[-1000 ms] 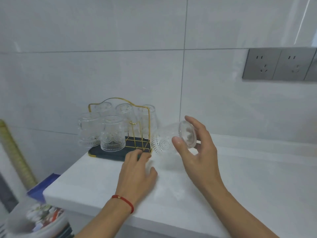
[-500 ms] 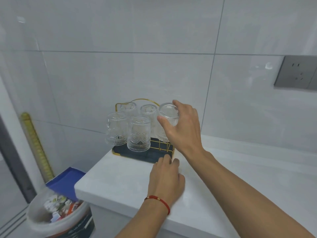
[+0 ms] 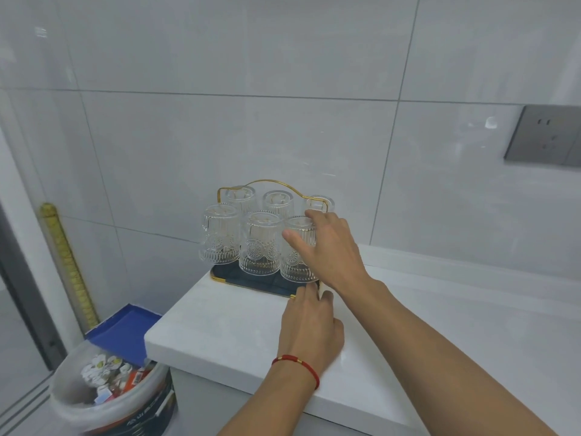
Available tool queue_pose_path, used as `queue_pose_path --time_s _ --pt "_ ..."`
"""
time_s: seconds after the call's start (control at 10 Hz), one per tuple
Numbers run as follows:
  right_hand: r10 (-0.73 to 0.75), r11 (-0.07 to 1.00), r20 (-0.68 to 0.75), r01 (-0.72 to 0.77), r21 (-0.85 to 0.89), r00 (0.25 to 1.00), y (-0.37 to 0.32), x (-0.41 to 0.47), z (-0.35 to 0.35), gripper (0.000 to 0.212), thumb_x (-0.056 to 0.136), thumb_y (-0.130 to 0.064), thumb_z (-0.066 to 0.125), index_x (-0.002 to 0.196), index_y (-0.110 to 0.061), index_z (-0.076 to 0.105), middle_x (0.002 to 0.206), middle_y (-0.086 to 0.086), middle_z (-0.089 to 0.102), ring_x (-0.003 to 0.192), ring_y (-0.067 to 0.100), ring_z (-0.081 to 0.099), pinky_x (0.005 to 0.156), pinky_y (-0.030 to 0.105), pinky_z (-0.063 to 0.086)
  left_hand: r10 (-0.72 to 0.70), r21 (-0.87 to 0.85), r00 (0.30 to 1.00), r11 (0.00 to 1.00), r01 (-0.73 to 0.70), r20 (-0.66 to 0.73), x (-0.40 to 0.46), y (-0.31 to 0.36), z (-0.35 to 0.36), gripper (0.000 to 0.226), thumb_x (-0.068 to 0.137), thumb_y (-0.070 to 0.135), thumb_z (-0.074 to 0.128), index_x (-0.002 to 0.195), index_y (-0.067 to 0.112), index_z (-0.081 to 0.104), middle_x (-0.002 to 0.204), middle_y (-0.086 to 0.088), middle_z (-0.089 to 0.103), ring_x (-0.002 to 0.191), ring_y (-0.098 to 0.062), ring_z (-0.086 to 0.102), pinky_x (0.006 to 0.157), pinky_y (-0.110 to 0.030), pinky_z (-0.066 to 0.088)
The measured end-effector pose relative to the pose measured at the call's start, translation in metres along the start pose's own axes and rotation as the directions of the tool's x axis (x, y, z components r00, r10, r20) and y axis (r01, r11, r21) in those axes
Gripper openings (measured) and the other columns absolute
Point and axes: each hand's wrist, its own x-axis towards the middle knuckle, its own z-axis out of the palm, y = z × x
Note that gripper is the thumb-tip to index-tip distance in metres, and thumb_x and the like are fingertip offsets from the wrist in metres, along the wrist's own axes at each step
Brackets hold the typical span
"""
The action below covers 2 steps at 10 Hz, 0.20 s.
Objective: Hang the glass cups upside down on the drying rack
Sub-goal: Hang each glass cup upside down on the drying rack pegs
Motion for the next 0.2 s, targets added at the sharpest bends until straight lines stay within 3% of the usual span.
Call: queue_pose_path --time_s 0.1,0.2 --pt "-0.027 0.993 0.005 0.026 0.112 1.000 0.003 -0.009 -0.008 0.063 0.103 -0.056 0.044 0.156 -0.022 0.040 0.146 0.006 0.053 0.135 0.026 0.044 0.111 0.045 0.039 0.039 -0.033 0.999 0.999 -0.040 -0.017 0.001 -0.002 0.002 0.020 0.075 0.013 0.050 0.090 0.010 0.062 0.102 -0.010 0.060 0.099 -0.030 0.052 0.075 -0.040 0.049" --pt "-0.042 0.980 -0.109 0.062 0.188 0.993 0.011 -0.028 -0.016 0.047 0.106 -0.042 0.045 0.147 -0.022 0.049 0.144 -0.001 0.054 0.132 0.019 0.045 0.112 0.045 0.039 0.086 -0.105 0.995 0.990 -0.090 -0.043 -0.002 -0.003 0.000 0.023 0.076 0.013 0.050 0.094 0.010 0.064 0.099 -0.007 0.061 0.097 -0.027 0.053 0.076 -0.040 0.050"
